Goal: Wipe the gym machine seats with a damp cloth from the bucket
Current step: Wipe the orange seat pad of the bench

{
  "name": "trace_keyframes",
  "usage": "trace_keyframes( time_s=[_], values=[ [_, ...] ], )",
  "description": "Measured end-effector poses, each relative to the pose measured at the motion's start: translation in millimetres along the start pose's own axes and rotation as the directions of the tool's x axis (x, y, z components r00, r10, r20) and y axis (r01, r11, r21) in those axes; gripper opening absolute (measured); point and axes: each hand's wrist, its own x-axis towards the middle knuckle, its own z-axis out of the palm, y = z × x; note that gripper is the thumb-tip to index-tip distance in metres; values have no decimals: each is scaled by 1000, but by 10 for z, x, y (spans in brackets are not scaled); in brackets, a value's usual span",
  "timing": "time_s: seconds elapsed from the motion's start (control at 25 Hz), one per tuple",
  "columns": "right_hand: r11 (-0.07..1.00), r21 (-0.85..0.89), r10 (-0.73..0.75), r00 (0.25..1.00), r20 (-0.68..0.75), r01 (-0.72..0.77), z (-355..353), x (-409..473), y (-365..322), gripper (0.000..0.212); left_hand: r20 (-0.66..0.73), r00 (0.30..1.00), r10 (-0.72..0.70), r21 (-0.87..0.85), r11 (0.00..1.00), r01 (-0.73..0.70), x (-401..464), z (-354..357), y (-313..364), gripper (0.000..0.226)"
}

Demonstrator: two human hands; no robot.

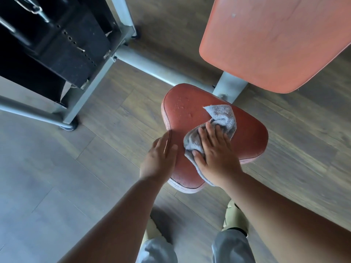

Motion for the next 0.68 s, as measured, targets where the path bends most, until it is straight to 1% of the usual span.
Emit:
trace_keyframes(
  time_s=[0.04,0.08,0.12,0.16,0.24,0.28,0.32,0.4,0.48,0.52,0.56,0.6,0.68],
  values=[
    [998,-33,-62,998,3,62,-19,-95,176,69,21,997,71,88,993,-72,-4,-26,3,64],
    [995,-63,-81,997,5,81,-58,-149,357,68,48,992,113,176,977,-120,-7,-47,10,71],
    [996,-74,-47,999,4,47,-99,-148,496,68,70,988,136,264,953,-150,-17,-62,8,76],
    [998,-63,27,1000,7,-27,-131,-103,562,69,84,985,150,339,925,-170,-27,-70,8,81],
    [982,7,188,982,-1,-188,-115,66,416,71,91,982,167,417,889,-190,-36,-82,14,86],
    [973,56,222,975,9,-222,-104,115,269,71,97,980,171,435,879,-196,-44,-89,15,89],
    [975,97,200,980,22,-201,-75,108,142,70,107,979,176,448,870,-205,-57,-98,6,92],
    [994,109,19,1000,21,-21,-10,-70,77,68,155,969,191,457,856,-242,-88,-146,-12,101],
    [986,67,-154,986,59,150,-38,-278,262,66,224,955,196,453,847,-280,-105,-229,-31,115],
    [983,47,-183,981,67,180,-61,-286,366,66,249,947,201,459,837,-298,-100,-264,-41,122],
    [989,32,-146,987,71,144,-82,-237,404,66,264,942,208,467,827,-313,-87,-290,-50,128],
    [998,38,-59,996,73,56,-89,-139,364,66,272,939,211,474,820,-322,-73,-307,-53,132],
    [981,116,147,986,72,-155,-72,100,29,66,286,935,210,476,815,-329,-50,-324,-53,136]
  ],
)
